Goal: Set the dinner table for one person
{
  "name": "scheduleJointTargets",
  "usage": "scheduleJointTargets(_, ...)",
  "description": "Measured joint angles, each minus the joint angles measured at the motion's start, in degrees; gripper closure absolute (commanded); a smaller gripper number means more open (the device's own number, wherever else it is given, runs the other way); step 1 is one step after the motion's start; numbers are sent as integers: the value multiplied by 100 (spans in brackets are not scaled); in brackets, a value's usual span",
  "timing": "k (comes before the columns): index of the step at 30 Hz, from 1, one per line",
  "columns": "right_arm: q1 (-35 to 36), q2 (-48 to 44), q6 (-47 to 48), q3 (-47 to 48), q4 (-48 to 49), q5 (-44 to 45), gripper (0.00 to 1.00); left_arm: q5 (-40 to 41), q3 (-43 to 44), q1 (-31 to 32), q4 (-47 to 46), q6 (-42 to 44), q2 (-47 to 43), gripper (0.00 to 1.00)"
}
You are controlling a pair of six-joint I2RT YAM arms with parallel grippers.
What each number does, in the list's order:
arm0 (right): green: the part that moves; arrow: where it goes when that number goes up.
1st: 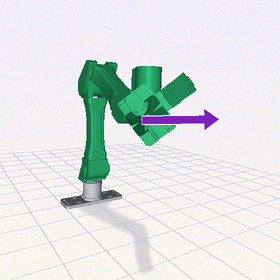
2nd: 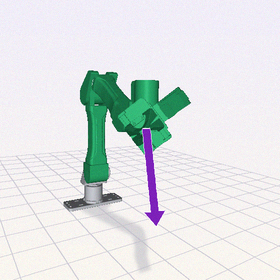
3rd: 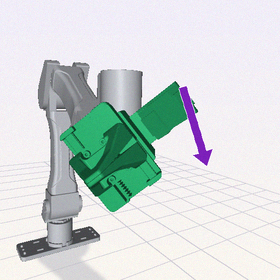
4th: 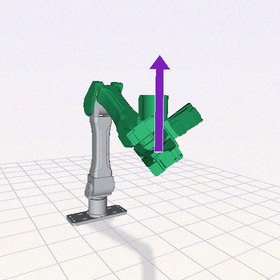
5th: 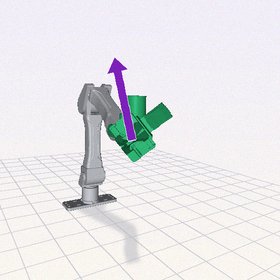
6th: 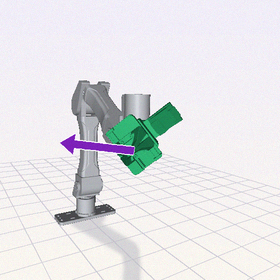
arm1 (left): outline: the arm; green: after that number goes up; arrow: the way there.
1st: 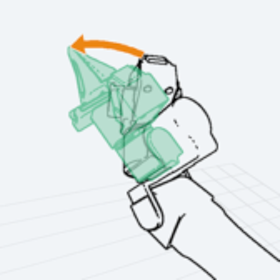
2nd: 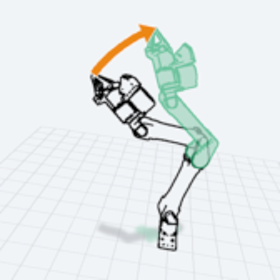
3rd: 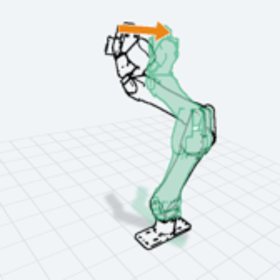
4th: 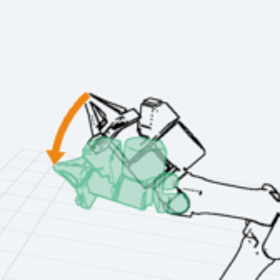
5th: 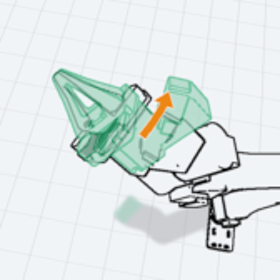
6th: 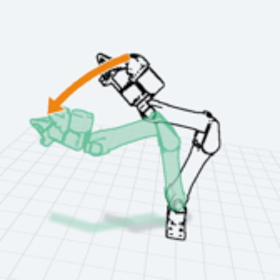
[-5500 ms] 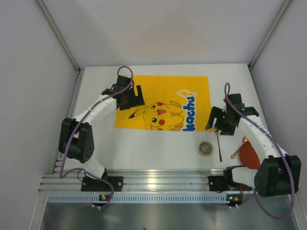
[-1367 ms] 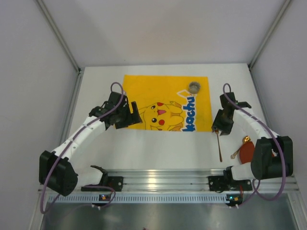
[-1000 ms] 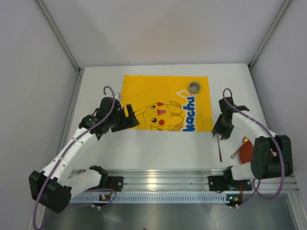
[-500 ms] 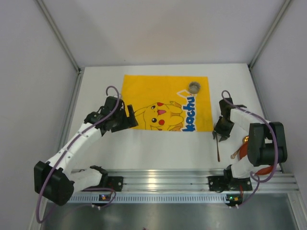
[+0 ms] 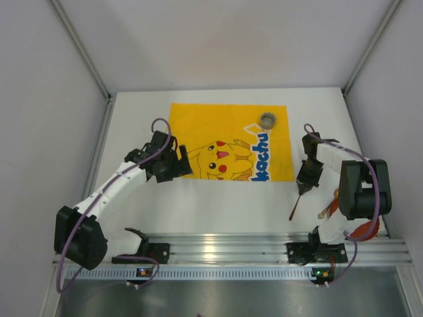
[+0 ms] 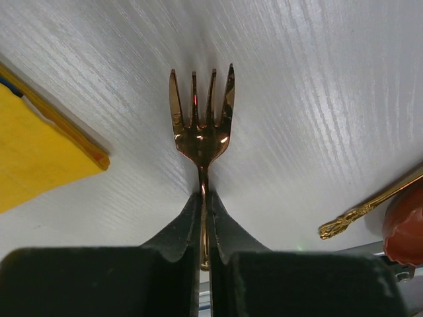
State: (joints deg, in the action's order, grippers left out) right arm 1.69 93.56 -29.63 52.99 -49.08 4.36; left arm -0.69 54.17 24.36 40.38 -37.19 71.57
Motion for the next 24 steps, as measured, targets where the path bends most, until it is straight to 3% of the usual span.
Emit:
scheduleJointTargets(4,4,31,59,166,-83,306,100,-11,164,0,11,11,31,14)
scheduleJointTargets(8,2,22,251,1014,-299,933,100,-2,313,0,15,76,31,14)
scheduleJointTargets(14,291,-28,393,2455,-584,1132,100,68,411,0,42,90,33,14)
scheduleJointTargets(19,1259,323,461,3571,-688,734,100,142,479,0,87,85,31,14)
scheduleJointTargets(24,2127,1565,428,4887,-599,-203,100,282,603,0,258,90,15,14)
